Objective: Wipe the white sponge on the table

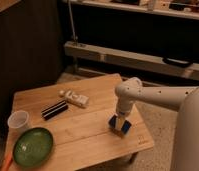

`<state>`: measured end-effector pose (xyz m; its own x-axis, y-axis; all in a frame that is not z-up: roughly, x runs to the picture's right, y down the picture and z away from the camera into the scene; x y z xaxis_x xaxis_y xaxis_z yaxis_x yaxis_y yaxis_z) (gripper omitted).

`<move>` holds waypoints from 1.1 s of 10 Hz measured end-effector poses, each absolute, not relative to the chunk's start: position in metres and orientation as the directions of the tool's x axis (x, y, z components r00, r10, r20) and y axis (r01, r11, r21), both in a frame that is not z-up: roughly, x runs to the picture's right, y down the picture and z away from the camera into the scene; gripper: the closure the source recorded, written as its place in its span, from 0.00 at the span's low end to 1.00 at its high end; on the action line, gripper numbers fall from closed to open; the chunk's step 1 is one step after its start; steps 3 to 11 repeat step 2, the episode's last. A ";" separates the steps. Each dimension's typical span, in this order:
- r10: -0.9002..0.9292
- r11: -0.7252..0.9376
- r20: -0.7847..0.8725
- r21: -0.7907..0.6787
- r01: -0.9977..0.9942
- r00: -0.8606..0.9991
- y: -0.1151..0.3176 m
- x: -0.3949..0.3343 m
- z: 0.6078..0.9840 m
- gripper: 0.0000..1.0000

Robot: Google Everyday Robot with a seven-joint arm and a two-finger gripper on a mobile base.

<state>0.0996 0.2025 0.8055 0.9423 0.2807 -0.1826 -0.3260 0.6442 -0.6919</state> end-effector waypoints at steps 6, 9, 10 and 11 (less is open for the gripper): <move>0.263 0.639 -0.139 -0.717 -0.280 0.955 0.218 0.071 0.794 0.94; 0.263 0.639 -0.139 -0.717 -0.280 0.955 0.218 0.071 0.794 0.94; 0.263 0.639 -0.139 -0.717 -0.280 0.955 0.218 0.071 0.794 0.94; 0.263 0.639 -0.139 -0.717 -0.280 0.955 0.218 0.071 0.794 0.94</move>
